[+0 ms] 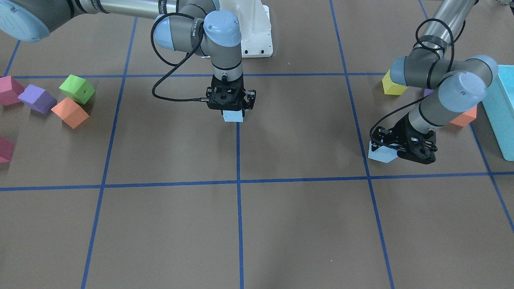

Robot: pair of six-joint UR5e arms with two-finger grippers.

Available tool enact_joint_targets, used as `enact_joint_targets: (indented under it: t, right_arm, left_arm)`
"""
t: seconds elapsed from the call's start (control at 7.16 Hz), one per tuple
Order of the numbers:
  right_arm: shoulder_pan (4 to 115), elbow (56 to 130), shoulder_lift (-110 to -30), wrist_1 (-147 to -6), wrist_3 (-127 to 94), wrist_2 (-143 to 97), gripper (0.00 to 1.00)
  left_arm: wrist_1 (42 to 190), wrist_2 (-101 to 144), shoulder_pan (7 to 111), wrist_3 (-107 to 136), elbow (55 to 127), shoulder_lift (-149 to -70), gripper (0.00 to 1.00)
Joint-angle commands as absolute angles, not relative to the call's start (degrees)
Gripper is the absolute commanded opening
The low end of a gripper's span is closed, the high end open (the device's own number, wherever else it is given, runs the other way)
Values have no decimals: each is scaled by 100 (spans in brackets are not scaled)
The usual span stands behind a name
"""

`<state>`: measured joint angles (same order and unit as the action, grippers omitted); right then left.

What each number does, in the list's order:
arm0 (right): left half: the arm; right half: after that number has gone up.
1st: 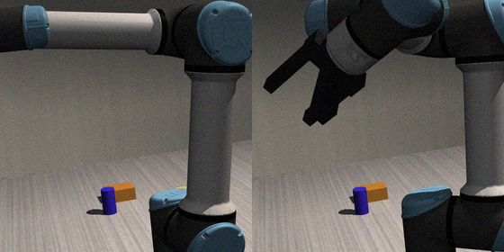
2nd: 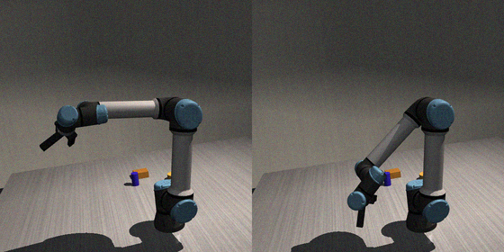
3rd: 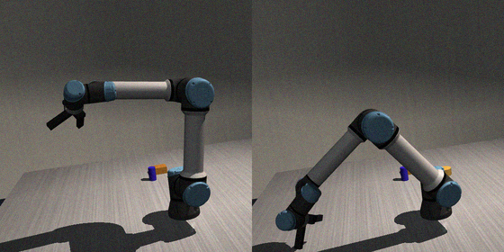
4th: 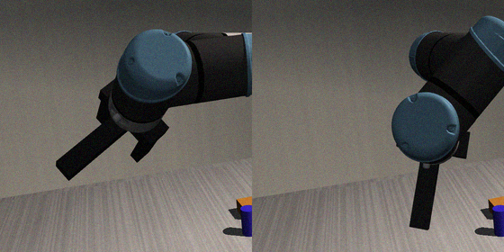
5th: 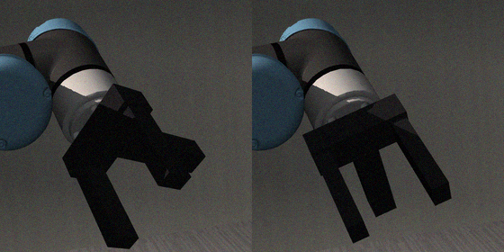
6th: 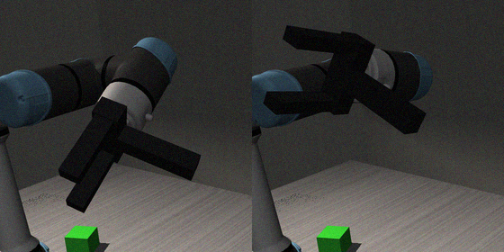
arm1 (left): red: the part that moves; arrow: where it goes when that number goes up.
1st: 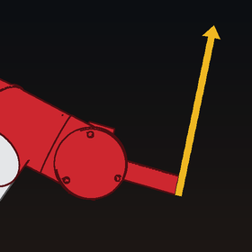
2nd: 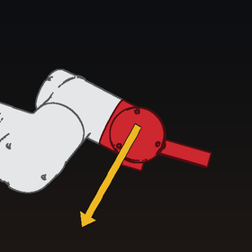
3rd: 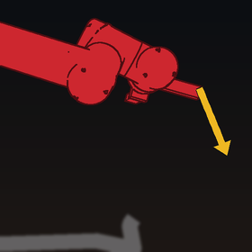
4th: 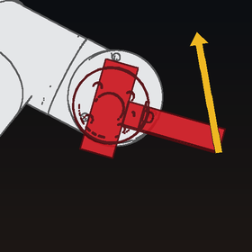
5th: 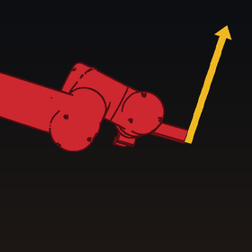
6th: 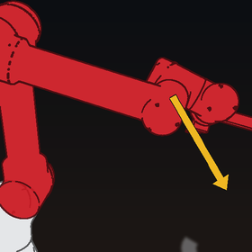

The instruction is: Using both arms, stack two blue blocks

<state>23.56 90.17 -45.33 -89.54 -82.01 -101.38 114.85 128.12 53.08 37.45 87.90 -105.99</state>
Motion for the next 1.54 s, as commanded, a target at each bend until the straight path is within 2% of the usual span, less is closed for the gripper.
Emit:
enact_joint_targets:
  t: [0.0, 0.14, 0.42, 0.56, 1.12, 1.4]
  right_arm:
    - [2382, 8877, -4439, -8947, -8130, -10099, 69]
    - [2382, 8877, -4456, -8947, -8112, -10090, 76]
    - [2391, 8868, -4439, -8938, -8086, -10081, 84]
    - [2399, 8868, -4421, -8938, -8077, -10072, 100]
    - [2785, 9060, -4438, -9043, -7928, -10335, 100]
    - [3363, 9839, -4822, -9595, -7237, -10860, 100]
  left_arm:
    - [11435, 12823, 5309, 3937, 8885, -10626, 51]
    - [11435, 12823, 5300, 4207, 8929, -10635, 51]
    - [11408, 12823, 5300, 4245, 8974, -10652, 51]
    - [11391, 12823, 5300, 4297, 9043, -10661, 51]
    - [10398, 12823, 5300, 4535, 9439, -11143, 51]
    - [9856, 12815, 5291, 4544, 9396, -11677, 51]
